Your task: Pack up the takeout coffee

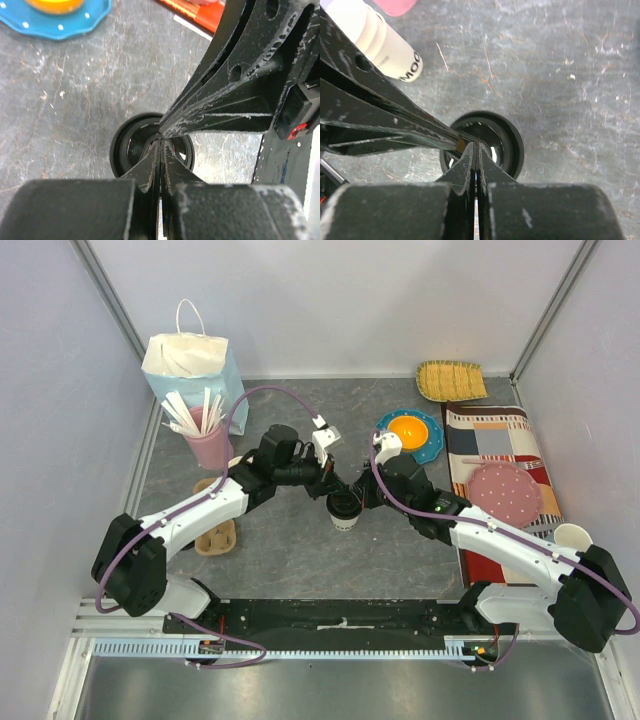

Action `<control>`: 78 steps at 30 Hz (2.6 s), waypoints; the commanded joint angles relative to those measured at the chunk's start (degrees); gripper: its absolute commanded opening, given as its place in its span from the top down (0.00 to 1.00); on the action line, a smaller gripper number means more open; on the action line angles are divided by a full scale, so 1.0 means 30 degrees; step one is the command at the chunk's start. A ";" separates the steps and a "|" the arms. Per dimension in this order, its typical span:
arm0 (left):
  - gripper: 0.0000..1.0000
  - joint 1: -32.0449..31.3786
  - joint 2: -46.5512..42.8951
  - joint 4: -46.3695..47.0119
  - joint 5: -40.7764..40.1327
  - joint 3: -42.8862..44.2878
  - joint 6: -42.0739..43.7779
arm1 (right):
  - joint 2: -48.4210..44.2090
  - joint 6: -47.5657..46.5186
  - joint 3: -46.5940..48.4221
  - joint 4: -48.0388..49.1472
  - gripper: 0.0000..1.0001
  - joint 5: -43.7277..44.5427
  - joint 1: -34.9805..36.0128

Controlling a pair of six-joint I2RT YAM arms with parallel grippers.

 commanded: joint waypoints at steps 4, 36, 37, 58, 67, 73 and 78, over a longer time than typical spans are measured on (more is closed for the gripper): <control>0.98 0.0354 -0.0891 -0.0322 -0.0195 0.1258 0.0298 | 0.0613 -0.1056 0.1964 -0.0529 1.00 -0.0081 -0.0115; 0.37 0.5948 -0.3059 -1.4352 -0.2069 0.9664 0.6538 | 0.1405 -0.3750 0.5360 -0.1964 0.29 -0.1339 -0.0407; 0.35 0.6211 -0.3320 -1.4559 -0.2476 0.9723 0.6568 | 0.1493 -0.3809 0.5477 -0.1965 0.15 -0.1515 -0.0553; 0.23 1.5467 -0.5991 -1.6057 -0.5583 0.9042 0.4170 | 0.4480 -0.4393 0.8671 -0.1760 0.02 -0.3274 -0.3161; 0.37 2.0065 0.0299 -1.5147 -0.5853 1.7122 -0.1069 | 0.5798 -0.5039 0.9375 -0.1672 0.02 -0.4153 -0.3396; 0.37 2.0013 0.4084 -1.5468 -0.4673 2.1024 -0.1927 | 0.6181 -0.5040 0.9258 -0.0794 0.02 -0.3801 -0.3395; 0.37 1.9954 0.6396 -1.4592 -0.5847 2.2378 -0.2162 | 0.6649 -0.5361 0.9404 -0.0471 0.02 -0.4035 -0.3396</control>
